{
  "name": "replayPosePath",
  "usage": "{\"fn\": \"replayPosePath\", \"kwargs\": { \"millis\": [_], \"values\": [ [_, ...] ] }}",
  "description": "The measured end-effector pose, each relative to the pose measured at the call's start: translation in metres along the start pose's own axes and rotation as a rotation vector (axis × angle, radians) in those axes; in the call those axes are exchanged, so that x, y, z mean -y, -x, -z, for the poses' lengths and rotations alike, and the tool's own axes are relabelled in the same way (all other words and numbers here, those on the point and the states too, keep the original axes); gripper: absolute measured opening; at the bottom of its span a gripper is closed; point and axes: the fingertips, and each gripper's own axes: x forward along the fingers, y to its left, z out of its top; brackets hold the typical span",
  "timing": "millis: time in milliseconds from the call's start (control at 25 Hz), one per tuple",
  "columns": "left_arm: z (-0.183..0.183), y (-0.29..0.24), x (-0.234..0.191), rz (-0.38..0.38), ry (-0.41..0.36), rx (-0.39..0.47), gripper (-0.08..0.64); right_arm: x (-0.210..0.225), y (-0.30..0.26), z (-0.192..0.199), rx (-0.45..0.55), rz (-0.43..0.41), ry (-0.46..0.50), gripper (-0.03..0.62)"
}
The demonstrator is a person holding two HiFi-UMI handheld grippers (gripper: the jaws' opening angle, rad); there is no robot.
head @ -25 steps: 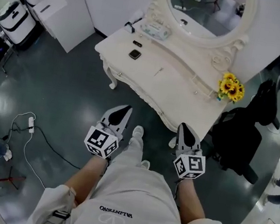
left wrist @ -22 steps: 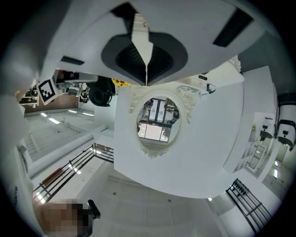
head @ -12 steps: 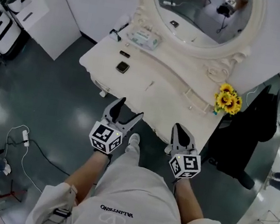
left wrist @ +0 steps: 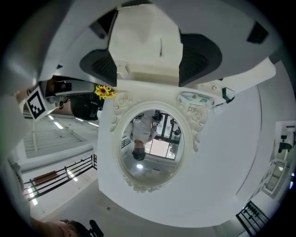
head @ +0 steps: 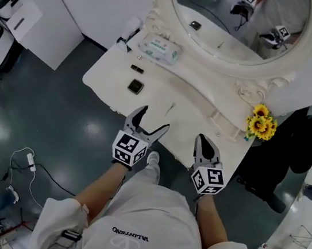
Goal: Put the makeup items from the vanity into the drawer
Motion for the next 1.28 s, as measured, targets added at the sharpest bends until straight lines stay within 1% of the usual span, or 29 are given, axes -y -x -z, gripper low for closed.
{"fn": "replayPosePath", "kwargs": {
  "millis": [200, 360, 480, 640, 800, 1120, 1280],
  "values": [
    [0.017, -0.037, -0.018, 0.031, 0.011, -0.078, 0.402, 0.007, -0.039, 0.009, -0.063, 0.046, -0.014, 0.012],
    [0.029, -0.063, -0.025, 0.059, 0.02, -0.125, 0.402, 0.016, -0.059, 0.02, -0.11, 0.077, -0.045, 0.012],
    [0.038, -0.079, -0.028, 0.066, 0.034, -0.152, 0.402, 0.023, -0.072, 0.029, -0.148, 0.095, -0.04, 0.012],
    [0.055, -0.097, -0.033, 0.06, 0.029, -0.205, 0.402, 0.034, -0.087, 0.036, -0.179, 0.108, -0.044, 0.012],
    [0.069, -0.114, -0.036, 0.044, 0.036, -0.251, 0.402, 0.043, -0.101, 0.042, -0.202, 0.102, -0.055, 0.012],
    [0.101, -0.143, -0.039, 0.007, -0.003, -0.374, 0.402, 0.061, -0.129, 0.071, -0.295, 0.083, -0.115, 0.012],
    [0.119, -0.154, -0.041, -0.026, 0.019, -0.448, 0.402, 0.065, -0.138, 0.09, -0.372, 0.067, -0.111, 0.012]
  ]
}}
